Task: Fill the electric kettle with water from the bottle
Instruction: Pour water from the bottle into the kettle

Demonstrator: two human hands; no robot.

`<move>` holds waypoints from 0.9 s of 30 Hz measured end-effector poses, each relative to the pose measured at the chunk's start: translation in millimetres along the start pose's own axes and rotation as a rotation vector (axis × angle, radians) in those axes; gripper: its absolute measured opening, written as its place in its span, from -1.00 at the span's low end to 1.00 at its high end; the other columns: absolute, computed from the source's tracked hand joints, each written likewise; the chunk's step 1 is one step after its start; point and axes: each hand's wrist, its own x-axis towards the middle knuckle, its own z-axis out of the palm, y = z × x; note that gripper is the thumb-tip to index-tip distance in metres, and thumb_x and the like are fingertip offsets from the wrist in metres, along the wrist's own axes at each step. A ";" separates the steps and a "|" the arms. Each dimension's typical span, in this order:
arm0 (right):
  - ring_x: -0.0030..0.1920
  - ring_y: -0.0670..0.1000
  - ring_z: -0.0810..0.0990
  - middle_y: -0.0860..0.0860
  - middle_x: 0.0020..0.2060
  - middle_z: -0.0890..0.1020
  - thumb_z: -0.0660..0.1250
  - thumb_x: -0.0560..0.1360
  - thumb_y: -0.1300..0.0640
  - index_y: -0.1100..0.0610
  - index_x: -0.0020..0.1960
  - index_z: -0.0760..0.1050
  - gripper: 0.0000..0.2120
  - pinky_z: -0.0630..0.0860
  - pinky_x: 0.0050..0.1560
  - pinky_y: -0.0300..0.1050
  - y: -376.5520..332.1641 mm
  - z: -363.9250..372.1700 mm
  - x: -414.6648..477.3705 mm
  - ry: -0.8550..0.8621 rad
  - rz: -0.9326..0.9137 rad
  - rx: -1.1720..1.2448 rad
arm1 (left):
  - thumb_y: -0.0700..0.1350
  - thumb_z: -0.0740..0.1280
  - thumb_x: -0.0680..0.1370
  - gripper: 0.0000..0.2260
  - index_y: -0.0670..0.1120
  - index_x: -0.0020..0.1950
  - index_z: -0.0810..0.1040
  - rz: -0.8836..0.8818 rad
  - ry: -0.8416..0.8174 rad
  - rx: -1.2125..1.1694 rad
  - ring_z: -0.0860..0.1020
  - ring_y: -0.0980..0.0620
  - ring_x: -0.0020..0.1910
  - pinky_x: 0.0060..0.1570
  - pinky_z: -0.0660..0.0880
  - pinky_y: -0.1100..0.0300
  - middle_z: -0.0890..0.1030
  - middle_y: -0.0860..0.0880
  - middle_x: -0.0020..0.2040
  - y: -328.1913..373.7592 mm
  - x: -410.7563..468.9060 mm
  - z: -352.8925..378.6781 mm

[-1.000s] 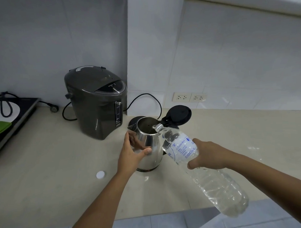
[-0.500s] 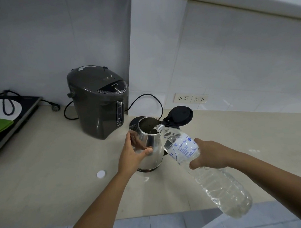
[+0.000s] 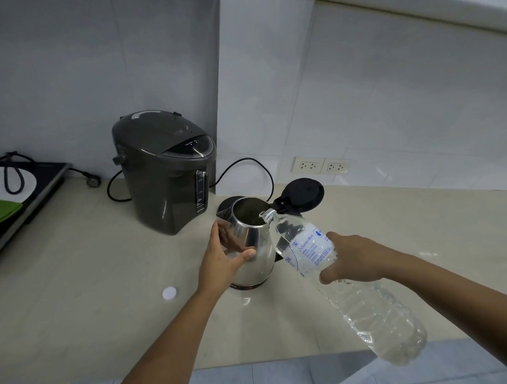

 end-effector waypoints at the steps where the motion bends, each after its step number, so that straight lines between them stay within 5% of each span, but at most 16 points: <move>1: -0.13 0.00 0.58 -0.02 -0.13 0.65 0.47 0.31 -0.14 0.00 0.16 0.36 -0.47 0.52 -0.12 -0.10 0.1 -0.1 0.0 -0.001 -0.003 -0.004 | 0.05 0.60 0.32 -0.26 0.17 0.37 0.26 0.001 0.000 -0.001 0.47 0.10 0.25 0.23 0.45 0.13 0.53 0.10 0.21 -0.5 0.2 0.2; 13: -0.11 -0.01 0.60 -0.03 -0.14 0.66 0.47 0.29 -0.15 -0.02 0.17 0.35 -0.46 0.55 -0.10 -0.08 1.3 -0.8 2.4 -0.005 -0.004 -0.012 | 0.12 0.59 0.31 -0.12 0.10 0.50 0.18 -0.025 -0.007 0.010 0.44 0.03 0.35 0.33 0.45 -0.02 0.48 0.01 0.36 -3.4 1.3 0.2; 27: -0.09 -0.01 0.60 -0.05 -0.14 0.66 0.47 0.30 -0.15 -0.01 0.18 0.36 -0.46 0.53 -0.12 -0.11 0.4 -5.7 3.7 -0.017 -0.001 -0.044 | 0.11 0.60 0.31 -0.15 0.14 0.48 0.20 -0.012 -0.001 -0.006 0.46 0.07 0.31 0.29 0.45 0.05 0.49 0.04 0.34 -4.2 1.6 1.0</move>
